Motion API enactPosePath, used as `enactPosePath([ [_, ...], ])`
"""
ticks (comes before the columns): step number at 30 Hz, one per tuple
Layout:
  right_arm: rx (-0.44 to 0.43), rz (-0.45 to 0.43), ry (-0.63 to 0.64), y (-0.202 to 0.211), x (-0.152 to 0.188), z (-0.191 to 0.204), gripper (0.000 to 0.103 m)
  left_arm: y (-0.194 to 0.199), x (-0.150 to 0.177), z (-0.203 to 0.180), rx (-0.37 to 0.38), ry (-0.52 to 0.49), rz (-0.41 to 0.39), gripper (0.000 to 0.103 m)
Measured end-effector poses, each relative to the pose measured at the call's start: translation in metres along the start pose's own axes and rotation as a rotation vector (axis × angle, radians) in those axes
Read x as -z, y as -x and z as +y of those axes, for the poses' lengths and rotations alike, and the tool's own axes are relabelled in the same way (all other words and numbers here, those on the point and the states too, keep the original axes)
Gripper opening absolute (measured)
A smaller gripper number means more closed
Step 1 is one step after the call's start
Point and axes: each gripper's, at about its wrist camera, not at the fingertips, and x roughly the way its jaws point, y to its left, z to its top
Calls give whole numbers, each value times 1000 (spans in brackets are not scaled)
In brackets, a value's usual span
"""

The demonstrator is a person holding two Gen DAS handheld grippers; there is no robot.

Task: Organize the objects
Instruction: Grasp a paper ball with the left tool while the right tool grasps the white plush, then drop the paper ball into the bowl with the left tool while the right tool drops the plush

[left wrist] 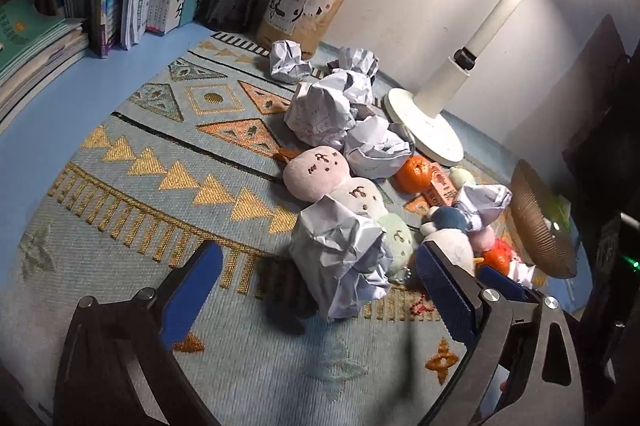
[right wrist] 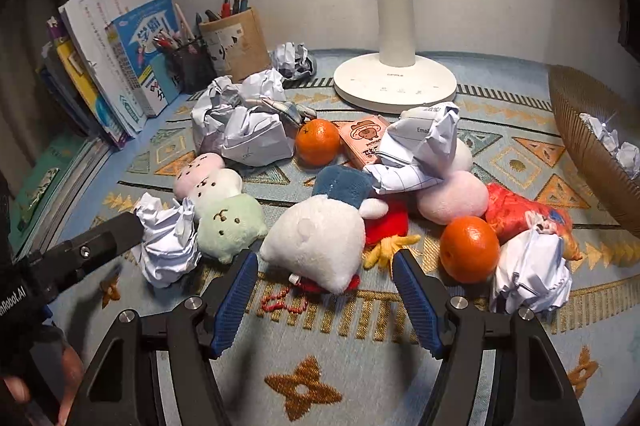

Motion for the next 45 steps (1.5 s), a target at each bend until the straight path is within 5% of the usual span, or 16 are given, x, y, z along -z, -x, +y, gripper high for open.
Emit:
enactPosePath([
  [4,13,12,-10,-14,-4,5,68,-10,0,-1,10,-10,1,76],
  [6,30,9,-13,-18,-5,7,68,-11,1,-3,11,-33,-8,59],
  [9,21,6,-31,-22,-5,6,58,-12,4,-7,30,-58,-10,48],
  [15,19,-24,-1,-18,-2,11,51,0,7,-11,39,-94,-68,46],
  [20,-110,-30,66,9,8,5,51,14,10,-7,110,-89,-128,46],
  [24,-228,44,279,31,25,8,52,16,12,-12,105,-111,-147,46],
  [27,-140,74,371,37,36,5,55,16,12,-13,100,-120,-148,46],
  [31,-119,93,233,38,38,-21,69,16,12,-12,102,-114,-153,46],
  [36,-91,122,101,35,46,-15,69,15,13,-13,102,-123,-145,46],
  [40,89,68,100,26,51,3,68,15,14,-14,92,-134,-147,46],
  [41,103,63,110,24,52,5,58,16,14,-14,92,-134,-147,46],
  [45,80,22,86,29,53,-5,55,18,15,-17,87,-144,-152,46],
])
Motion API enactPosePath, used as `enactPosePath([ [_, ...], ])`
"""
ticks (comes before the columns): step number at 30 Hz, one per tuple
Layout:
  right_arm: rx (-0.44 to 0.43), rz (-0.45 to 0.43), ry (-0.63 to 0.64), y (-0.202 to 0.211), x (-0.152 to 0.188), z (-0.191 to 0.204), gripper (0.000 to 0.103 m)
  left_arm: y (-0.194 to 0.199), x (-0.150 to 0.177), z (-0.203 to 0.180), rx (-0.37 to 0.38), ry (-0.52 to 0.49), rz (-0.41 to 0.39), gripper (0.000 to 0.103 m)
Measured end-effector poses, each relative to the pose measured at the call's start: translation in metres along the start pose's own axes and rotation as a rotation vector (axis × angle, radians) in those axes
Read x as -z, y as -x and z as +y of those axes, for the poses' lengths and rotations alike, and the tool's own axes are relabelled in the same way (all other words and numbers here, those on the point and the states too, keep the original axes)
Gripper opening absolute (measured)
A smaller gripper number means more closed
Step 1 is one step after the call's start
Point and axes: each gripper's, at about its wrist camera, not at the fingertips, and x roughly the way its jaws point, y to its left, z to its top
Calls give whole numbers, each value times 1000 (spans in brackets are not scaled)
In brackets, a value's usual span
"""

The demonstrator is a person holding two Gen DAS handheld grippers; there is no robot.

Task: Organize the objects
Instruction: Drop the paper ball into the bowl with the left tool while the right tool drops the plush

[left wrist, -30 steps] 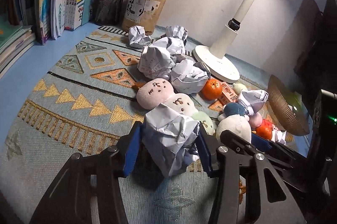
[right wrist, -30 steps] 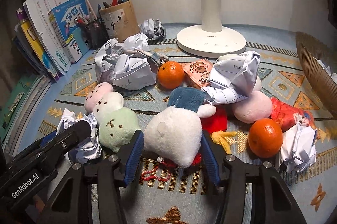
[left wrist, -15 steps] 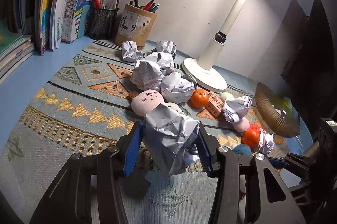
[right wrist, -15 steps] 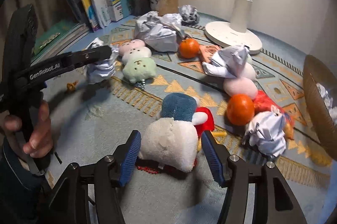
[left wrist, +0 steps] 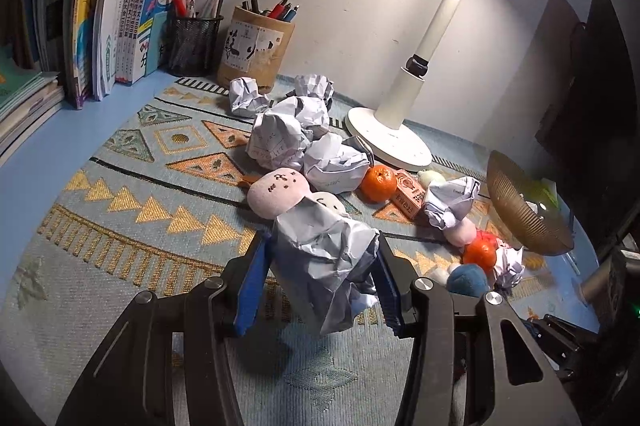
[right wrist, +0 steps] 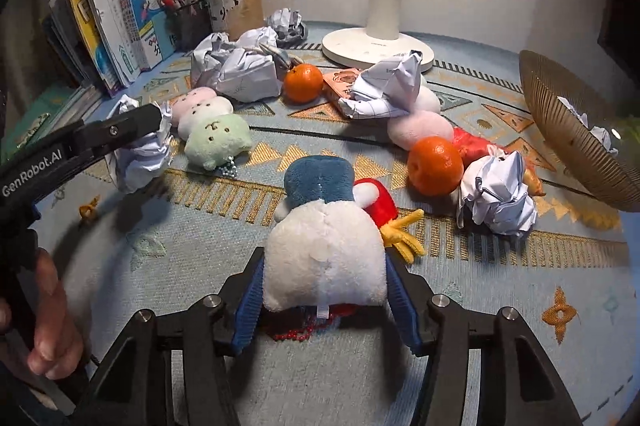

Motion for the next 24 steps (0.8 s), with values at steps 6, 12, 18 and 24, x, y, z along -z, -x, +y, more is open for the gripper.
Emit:
enactPosePath([
  [6,-61,-141,-23,47,-15,-24,54,18,-17,-44,31,-90,-36,46],
  [12,-16,-294,-127,98,-50,-96,55,16,-64,-132,158,-195,-110,46],
  [18,121,-404,-289,129,-76,-198,55,-34,-92,-223,285,-237,-99,46],
  [24,113,-420,-467,119,-73,-281,55,-100,-84,-286,387,-244,-13,46],
])
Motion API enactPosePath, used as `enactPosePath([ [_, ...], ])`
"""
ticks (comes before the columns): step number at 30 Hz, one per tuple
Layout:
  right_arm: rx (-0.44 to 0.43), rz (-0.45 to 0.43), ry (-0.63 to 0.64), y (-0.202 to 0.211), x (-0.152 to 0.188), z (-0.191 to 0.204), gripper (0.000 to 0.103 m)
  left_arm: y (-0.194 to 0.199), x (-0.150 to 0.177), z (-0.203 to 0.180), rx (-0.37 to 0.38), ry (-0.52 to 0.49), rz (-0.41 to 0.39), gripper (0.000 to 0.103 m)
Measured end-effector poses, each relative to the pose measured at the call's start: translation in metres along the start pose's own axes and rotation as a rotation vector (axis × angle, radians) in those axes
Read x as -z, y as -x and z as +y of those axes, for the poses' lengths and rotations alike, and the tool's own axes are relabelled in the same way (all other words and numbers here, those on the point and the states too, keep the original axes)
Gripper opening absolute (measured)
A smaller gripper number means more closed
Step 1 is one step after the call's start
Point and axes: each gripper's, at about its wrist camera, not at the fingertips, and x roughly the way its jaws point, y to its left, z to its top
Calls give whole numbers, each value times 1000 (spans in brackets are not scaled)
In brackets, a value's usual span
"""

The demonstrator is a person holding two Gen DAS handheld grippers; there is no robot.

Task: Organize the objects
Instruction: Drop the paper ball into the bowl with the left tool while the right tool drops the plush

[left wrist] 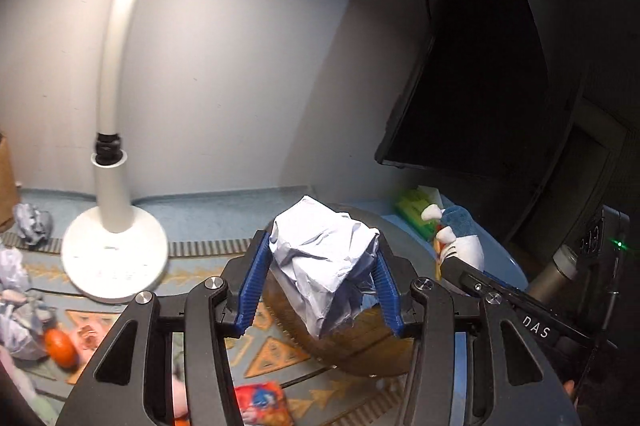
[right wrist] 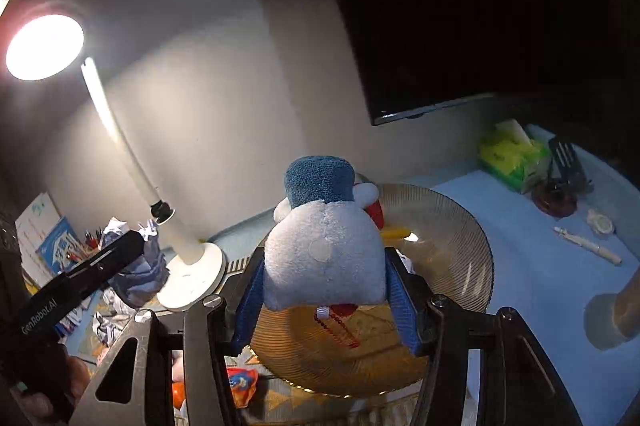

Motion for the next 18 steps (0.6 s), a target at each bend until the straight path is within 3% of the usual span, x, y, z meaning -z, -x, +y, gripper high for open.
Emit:
enactPosePath([
  [6,21,19,-71,-20,1,-41,55,-51,10,-16,57,-10,72,46],
  [13,-7,40,-99,-44,11,-53,55,-76,28,-21,32,-54,130,48],
  [18,-23,57,-120,-53,16,-62,63,-74,31,-15,29,-7,106,99],
])
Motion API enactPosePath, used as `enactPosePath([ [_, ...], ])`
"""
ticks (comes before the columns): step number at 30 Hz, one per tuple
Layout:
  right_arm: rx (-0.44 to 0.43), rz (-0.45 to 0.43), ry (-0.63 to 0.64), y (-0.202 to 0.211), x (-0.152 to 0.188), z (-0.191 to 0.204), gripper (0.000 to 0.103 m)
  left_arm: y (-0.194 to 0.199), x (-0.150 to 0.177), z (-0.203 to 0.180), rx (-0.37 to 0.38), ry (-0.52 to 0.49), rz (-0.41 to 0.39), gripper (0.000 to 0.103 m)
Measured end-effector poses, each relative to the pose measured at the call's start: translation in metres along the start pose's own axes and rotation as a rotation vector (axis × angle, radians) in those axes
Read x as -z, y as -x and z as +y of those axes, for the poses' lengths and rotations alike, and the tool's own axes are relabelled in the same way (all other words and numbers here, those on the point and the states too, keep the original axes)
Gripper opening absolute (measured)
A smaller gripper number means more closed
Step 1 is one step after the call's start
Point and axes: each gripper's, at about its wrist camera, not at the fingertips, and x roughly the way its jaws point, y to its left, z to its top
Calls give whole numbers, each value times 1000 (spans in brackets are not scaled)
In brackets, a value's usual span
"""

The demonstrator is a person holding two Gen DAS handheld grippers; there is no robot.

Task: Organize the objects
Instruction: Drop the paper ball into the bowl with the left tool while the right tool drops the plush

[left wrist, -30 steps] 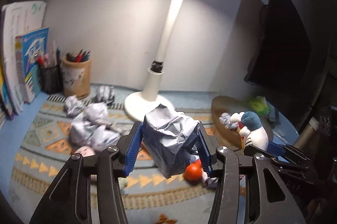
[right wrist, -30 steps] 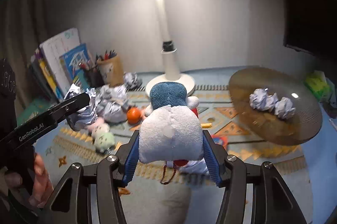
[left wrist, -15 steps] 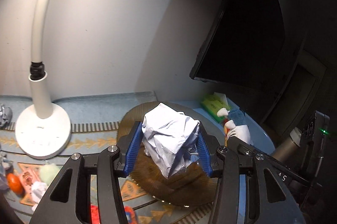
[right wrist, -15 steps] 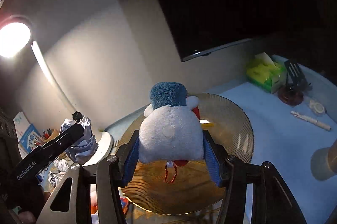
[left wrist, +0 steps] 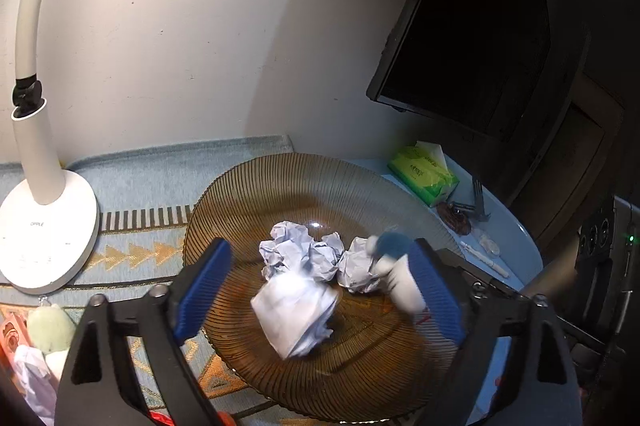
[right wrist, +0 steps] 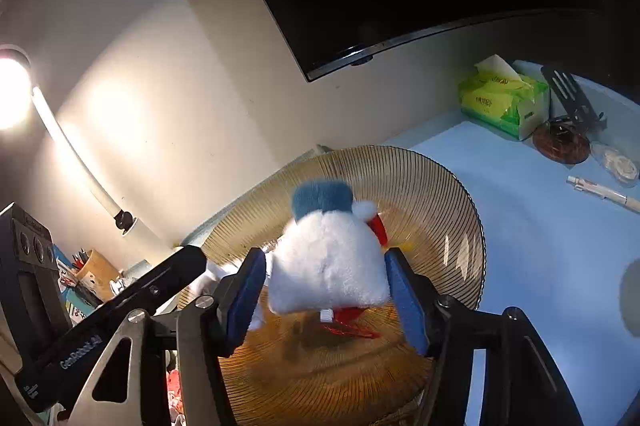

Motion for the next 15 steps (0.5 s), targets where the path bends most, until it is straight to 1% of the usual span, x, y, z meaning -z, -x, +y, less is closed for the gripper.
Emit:
enactPosePath([
  [3,0,-24,-10,2,1,-6,63,7,-2,7,6,25,-16,100],
  [6,34,-53,5,5,3,-6,63,14,-3,10,6,38,-28,100],
  [9,37,-86,22,9,5,-3,63,19,-5,6,15,49,-36,100],
  [13,76,-176,96,23,9,8,63,47,-8,-5,17,36,-72,100],
  [15,59,-176,112,27,12,15,63,68,-7,-10,2,12,-90,100],
])
